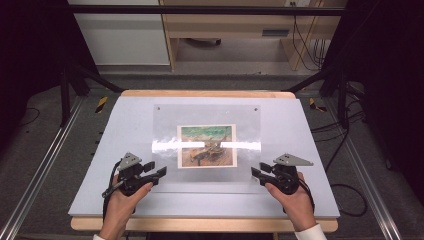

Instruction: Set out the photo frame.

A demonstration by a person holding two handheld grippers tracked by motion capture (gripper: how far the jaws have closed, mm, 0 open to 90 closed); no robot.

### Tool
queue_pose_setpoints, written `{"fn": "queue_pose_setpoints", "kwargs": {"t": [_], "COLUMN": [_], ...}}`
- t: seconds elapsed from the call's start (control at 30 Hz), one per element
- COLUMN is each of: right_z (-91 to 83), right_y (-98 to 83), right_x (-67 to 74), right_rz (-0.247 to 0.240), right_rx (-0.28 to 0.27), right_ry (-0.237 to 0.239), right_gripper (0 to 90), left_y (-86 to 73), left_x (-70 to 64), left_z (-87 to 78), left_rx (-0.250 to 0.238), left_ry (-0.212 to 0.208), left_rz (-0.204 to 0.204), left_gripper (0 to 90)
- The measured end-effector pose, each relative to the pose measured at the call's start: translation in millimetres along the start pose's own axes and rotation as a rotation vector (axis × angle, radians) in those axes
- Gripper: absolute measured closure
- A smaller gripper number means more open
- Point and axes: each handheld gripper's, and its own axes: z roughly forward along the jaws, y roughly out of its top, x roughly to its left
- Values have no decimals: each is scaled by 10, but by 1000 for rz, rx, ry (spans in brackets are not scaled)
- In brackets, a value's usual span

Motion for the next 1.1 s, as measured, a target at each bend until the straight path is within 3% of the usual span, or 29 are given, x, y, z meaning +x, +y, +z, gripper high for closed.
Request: {"fn": "queue_pose_setpoints", "kwargs": {"t": [1.1], "right_z": [-97], "right_y": [-81], "right_x": [57], "right_rz": [-18], "right_rx": [5], "right_ry": [-16], "right_gripper": [674], "left_y": [-106], "left_x": [-67], "left_z": [-96], "left_rx": [-8], "left_ry": [24], "left_rz": [15], "left_gripper": [516]}}
